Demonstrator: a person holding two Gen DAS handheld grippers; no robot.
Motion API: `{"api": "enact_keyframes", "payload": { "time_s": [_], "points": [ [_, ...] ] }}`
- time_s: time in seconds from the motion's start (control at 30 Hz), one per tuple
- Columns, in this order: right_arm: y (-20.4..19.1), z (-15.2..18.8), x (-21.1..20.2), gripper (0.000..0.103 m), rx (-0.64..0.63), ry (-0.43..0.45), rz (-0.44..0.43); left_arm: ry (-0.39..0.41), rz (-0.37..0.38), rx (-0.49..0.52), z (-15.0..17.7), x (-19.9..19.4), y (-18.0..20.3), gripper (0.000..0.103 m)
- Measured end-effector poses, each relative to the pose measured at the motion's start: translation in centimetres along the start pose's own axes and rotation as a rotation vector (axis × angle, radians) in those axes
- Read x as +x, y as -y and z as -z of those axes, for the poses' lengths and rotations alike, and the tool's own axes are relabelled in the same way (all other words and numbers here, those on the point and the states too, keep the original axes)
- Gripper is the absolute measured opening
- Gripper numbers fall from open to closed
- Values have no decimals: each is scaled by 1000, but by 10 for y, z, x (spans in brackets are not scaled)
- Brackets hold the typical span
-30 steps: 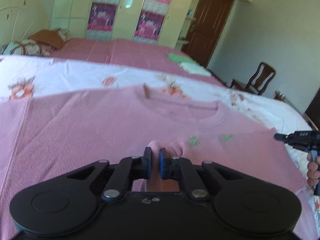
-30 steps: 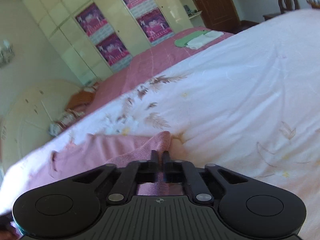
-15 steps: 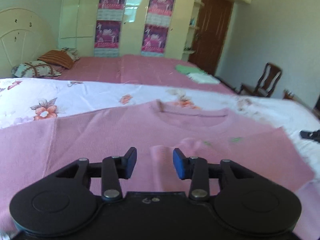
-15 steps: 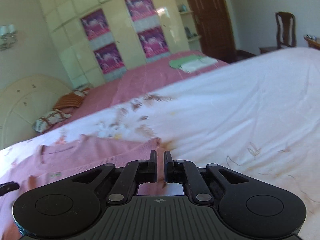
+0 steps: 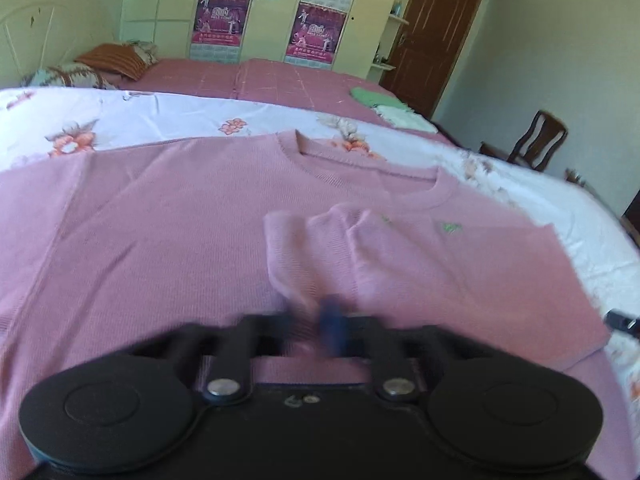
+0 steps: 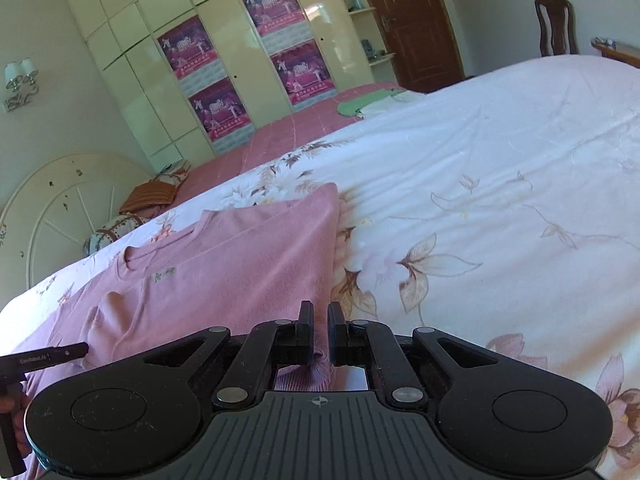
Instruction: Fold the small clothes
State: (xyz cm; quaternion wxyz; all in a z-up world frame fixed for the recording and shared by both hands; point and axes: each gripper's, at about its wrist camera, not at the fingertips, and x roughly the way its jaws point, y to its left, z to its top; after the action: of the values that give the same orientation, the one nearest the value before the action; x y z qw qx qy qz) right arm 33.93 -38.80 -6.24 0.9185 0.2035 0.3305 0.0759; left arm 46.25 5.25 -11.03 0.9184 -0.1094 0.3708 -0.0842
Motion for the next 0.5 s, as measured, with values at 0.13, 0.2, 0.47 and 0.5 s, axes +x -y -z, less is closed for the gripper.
{"api": "enact_keyframes", "payload": {
  "time_s": [0.13, 0.2, 0.47, 0.5],
  "points": [
    [-3, 1, -8, 6, 2, 18, -15, 78, -30, 66, 8, -21, 12, 7],
    [-2, 6, -4, 6, -1, -9, -30, 18, -77, 79, 18, -12, 10, 15],
    [-9, -1, 0, 7, -67, 0, -2, 94, -60, -9, -2, -19, -13, 58],
    [-8, -5, 5, 8, -72, 3, 3, 94, -52, 2, -7, -13, -12, 57]
  ]
}}
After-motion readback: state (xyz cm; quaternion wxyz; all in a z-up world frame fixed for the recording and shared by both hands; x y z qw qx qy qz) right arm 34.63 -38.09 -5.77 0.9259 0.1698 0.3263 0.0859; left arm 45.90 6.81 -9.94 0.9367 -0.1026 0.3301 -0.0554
